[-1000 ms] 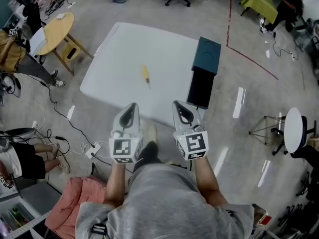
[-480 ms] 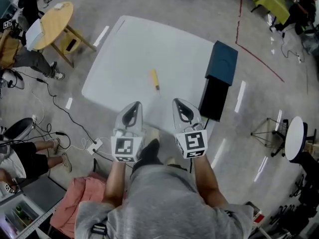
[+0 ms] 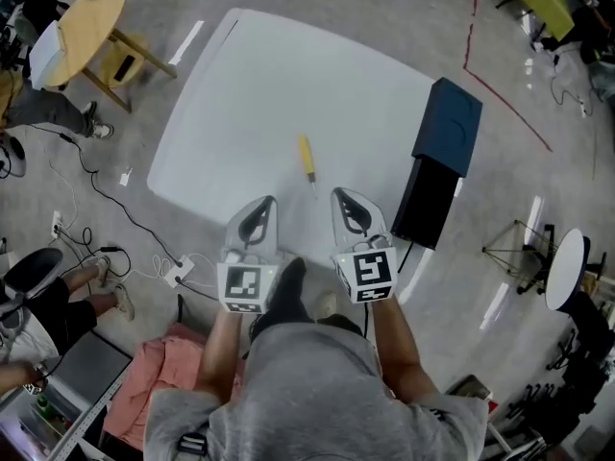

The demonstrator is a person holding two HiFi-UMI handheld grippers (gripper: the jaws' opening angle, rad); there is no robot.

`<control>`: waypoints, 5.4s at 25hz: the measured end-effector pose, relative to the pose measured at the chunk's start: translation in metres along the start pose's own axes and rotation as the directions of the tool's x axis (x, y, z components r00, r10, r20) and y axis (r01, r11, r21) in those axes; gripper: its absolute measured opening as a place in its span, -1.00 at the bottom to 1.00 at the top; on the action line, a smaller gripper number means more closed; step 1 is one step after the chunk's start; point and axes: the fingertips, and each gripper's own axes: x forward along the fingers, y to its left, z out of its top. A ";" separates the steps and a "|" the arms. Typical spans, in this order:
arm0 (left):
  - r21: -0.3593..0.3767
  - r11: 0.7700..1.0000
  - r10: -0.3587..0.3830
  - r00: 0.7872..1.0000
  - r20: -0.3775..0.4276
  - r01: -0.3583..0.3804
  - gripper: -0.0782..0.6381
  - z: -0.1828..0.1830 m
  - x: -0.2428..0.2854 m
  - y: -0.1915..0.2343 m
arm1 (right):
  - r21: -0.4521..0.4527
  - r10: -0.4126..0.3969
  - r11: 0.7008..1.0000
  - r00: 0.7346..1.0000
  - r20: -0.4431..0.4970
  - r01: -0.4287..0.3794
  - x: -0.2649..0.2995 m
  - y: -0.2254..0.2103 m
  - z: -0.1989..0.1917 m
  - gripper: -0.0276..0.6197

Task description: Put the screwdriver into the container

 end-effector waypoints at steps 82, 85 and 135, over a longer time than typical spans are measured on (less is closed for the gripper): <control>0.013 0.997 -0.080 0.996 -0.042 0.081 -0.75 -0.008 0.059 0.029 | 0.158 -0.067 0.982 0.968 -0.241 0.107 0.062 -0.034 -0.041 -0.68; 0.025 0.994 -0.106 0.994 -0.027 0.107 -0.75 0.003 0.058 0.017 | 0.157 -0.104 0.978 0.970 -0.220 0.140 0.044 -0.042 -0.033 -0.68; 0.111 0.923 -0.350 0.924 -0.157 0.369 -0.75 -0.015 0.145 -0.206 | 0.395 -0.292 0.823 0.900 -0.323 0.409 -0.086 -0.227 -0.152 -0.68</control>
